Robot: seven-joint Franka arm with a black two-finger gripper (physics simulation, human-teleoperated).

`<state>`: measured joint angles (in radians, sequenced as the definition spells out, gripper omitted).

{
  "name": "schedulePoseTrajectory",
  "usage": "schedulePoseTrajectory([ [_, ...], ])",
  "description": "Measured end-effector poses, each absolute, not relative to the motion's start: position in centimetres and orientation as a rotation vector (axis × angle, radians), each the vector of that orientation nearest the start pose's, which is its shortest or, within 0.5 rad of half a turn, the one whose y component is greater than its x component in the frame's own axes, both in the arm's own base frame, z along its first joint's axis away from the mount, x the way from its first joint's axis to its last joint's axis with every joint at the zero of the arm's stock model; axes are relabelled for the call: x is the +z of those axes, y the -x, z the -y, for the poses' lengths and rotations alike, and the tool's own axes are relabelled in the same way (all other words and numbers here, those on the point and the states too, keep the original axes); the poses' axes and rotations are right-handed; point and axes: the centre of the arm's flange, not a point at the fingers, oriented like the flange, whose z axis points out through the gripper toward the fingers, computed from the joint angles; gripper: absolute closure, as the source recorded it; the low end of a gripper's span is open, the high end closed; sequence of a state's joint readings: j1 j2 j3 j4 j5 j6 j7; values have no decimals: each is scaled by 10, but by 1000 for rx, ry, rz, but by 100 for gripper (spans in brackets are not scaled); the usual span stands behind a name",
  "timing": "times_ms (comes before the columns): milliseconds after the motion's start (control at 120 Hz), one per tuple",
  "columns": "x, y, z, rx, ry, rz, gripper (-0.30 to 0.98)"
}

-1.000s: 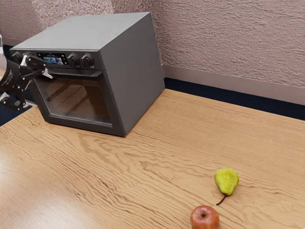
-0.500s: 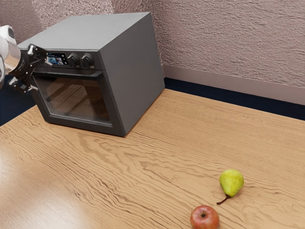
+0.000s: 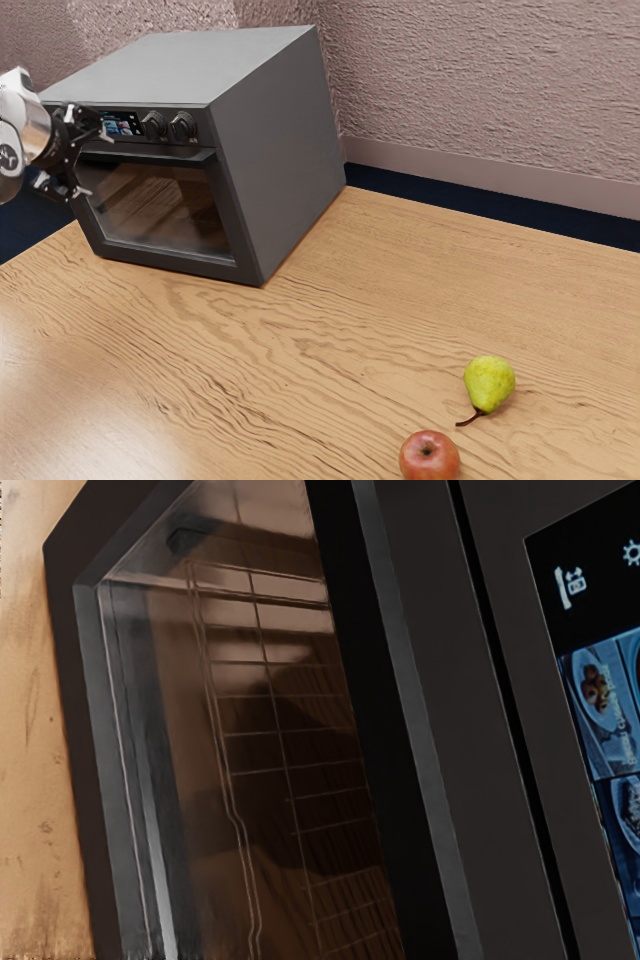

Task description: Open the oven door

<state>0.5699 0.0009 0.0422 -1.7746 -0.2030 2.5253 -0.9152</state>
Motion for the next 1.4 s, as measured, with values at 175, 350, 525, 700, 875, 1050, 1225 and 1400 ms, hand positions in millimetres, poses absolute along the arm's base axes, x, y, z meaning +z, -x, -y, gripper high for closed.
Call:
schedulePoseTrajectory([
  [175,630,-506,-355,996,-1784,-1976,0],
  [350,617,-512,-352,964,-1776,-1986,0],
  [525,601,-514,-348,922,-1763,-2004,0],
  [700,588,-495,-342,892,-1733,-2034,0],
  [875,570,-449,-334,877,-1733,-2091,0],
  [1050,562,-401,-310,899,-1745,-2145,0],
  [1225,561,-354,-248,1025,-1790,-2223,0],
  [1400,618,-375,-225,1124,-1857,-2140,0],
])
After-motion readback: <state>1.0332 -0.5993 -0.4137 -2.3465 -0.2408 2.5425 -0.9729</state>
